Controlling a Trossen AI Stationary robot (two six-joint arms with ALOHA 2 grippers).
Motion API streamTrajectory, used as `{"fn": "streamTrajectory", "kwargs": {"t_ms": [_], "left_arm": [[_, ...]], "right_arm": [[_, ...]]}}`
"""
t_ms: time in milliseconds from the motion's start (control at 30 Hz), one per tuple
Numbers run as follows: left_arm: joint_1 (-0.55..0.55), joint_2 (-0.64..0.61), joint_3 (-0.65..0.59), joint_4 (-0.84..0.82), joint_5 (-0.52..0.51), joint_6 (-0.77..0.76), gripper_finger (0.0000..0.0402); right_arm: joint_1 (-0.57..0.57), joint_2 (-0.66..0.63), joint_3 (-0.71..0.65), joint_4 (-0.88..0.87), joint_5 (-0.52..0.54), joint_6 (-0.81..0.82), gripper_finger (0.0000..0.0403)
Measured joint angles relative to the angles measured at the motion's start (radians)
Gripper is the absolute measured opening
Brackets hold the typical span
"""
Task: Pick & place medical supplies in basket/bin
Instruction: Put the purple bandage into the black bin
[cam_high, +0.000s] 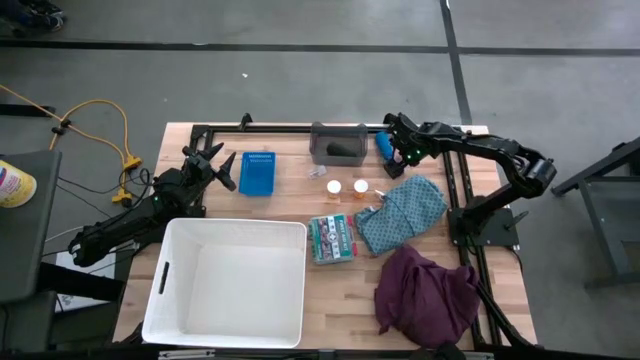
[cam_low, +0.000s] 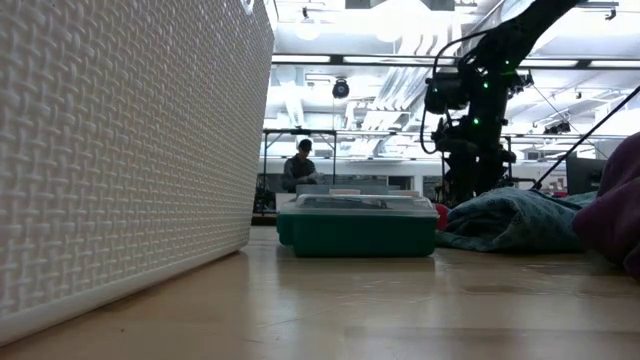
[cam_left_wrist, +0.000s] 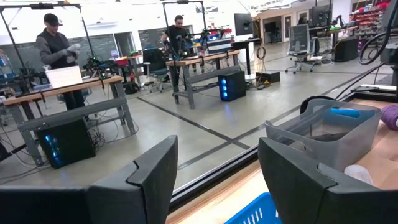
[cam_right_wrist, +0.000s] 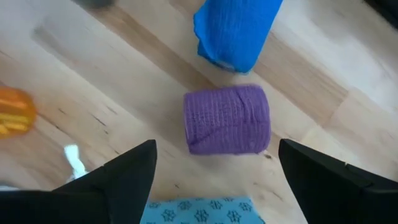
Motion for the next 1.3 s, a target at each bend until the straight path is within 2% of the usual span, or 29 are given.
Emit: {"fn": "streamTrajectory", "kwargs": {"t_ms": [233,1300], "left_arm": [[0.0,0.0,0.0,0.0,0.0,0.0,0.0216],[0.0,0.0,0.0,0.0,0.0,0.0,0.0216]], "right_arm": [[0.0,0.0,-0.003,0.017,0.038,-0.018,0.0327],[-0.005,0.029,-0.022,0.057,0.028,-0.021,0.0327]]}}
